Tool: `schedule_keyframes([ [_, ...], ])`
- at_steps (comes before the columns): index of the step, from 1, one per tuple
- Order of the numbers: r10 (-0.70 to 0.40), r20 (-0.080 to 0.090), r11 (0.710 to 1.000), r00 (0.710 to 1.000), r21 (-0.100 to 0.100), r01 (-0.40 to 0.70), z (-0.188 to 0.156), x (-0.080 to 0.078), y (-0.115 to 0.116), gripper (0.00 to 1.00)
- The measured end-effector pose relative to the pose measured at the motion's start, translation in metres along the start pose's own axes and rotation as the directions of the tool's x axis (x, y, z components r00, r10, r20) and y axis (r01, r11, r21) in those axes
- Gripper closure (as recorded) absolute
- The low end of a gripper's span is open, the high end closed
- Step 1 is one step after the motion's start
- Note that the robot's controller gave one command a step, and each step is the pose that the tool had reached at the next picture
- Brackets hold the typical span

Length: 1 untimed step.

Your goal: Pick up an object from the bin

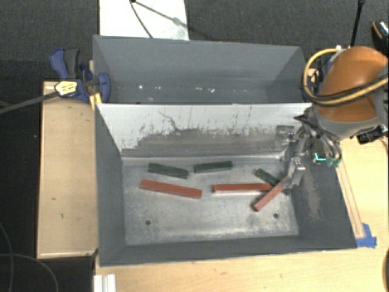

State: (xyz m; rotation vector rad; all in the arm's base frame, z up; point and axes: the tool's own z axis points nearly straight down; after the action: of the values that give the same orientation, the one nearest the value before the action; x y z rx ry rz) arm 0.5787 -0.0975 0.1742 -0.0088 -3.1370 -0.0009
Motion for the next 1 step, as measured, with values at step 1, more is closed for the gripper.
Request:
schedule_keyframes([
  [1, -0.12, 0.007, 0.993, 0.993, 0.001, 0.12, -0.0042, -0.0023, 0.0078, 0.0],
])
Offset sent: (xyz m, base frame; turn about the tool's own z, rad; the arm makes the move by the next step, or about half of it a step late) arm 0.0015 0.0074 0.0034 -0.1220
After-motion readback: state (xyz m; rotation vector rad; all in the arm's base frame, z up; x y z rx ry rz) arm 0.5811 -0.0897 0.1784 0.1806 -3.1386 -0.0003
